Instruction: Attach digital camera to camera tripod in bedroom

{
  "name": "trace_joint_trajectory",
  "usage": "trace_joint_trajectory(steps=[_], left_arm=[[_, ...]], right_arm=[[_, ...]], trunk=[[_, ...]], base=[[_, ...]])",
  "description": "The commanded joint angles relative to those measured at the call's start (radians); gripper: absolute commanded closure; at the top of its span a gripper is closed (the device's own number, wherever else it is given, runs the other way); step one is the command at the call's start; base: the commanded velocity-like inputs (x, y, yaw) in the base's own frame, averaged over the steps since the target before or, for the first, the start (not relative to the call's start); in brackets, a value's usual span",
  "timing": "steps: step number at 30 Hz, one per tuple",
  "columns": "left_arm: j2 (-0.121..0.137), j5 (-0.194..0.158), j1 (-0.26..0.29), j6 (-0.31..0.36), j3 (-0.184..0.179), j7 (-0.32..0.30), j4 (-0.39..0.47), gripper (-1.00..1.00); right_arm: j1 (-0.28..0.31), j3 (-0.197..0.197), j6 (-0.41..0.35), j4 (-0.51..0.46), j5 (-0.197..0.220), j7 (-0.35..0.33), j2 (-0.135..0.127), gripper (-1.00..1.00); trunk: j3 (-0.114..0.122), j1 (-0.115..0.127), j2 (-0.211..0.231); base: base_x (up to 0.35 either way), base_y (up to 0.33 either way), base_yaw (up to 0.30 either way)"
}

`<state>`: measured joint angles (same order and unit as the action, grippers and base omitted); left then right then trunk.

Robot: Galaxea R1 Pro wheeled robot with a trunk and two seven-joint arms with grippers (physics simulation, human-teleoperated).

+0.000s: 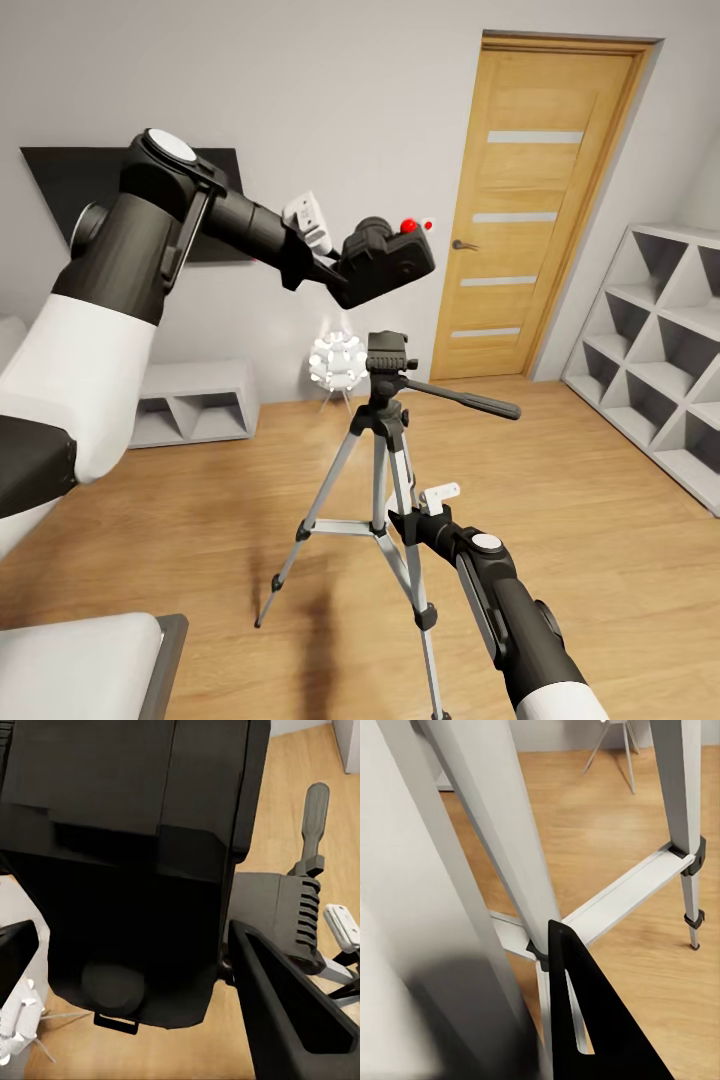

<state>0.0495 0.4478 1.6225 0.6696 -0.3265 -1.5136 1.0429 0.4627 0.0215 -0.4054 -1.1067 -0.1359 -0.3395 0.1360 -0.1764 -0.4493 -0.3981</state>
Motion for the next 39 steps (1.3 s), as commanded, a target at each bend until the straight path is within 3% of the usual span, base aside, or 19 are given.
trace_joint_trajectory(steps=[1, 13, 22, 26, 27, 32, 34, 39], left_arm=[[0.000, 0.012, 0.002, 0.007, -0.001, -0.008, 0.001, 1.00], [0.000, 0.008, 0.002, 0.012, -0.013, -0.008, -0.078, 1.00], [0.000, 0.002, 0.002, 0.024, 0.006, 0.014, 0.105, 1.00], [-0.008, -0.006, 0.002, 0.025, 0.012, 0.034, 0.105, 1.00], [-0.011, -0.022, 0.002, 0.027, 0.011, 0.027, 0.102, 1.00], [0.008, -0.051, 0.000, 0.029, 0.008, -0.009, 0.107, 1.00], [0.007, -0.054, 0.000, 0.039, 0.008, -0.014, 0.090, 1.00], [0.019, -0.059, 0.001, 0.050, 0.003, -0.029, -0.073, 1.00]], right_arm=[[0.001, -0.002, -0.004, -0.001, -0.016, -0.007, 0.000, 1.00], [0.001, -0.003, -0.007, -0.001, -0.014, -0.007, 0.000, 1.00], [0.001, -0.003, -0.006, -0.002, -0.016, -0.007, -0.001, 1.00], [0.001, -0.002, -0.006, -0.003, -0.016, -0.008, 0.000, 1.00], [0.001, -0.002, -0.006, -0.003, -0.016, -0.008, 0.000, 1.00], [0.001, -0.003, -0.006, -0.006, -0.016, -0.009, 0.000, 1.00], [0.001, -0.003, -0.006, -0.009, -0.016, -0.009, 0.000, 1.00], [0.001, -0.003, -0.005, -0.011, -0.016, -0.009, -0.001, 1.00]], trunk=[[-0.002, -0.001, -0.002], [-0.002, -0.001, -0.002], [-0.002, -0.001, -0.002], [-0.002, -0.001, -0.002], [-0.002, -0.001, -0.002], [-0.002, -0.001, -0.002], [-0.002, -0.001, -0.002], [-0.002, -0.001, -0.002]], base=[[0.000, 0.000, 0.000], [0.000, 0.000, 0.000], [0.000, 0.000, 0.000], [0.000, 0.000, 0.000], [0.000, 0.000, 0.000], [0.000, 0.000, 0.000], [0.000, 0.000, 0.000], [0.000, 0.000, 0.000]])
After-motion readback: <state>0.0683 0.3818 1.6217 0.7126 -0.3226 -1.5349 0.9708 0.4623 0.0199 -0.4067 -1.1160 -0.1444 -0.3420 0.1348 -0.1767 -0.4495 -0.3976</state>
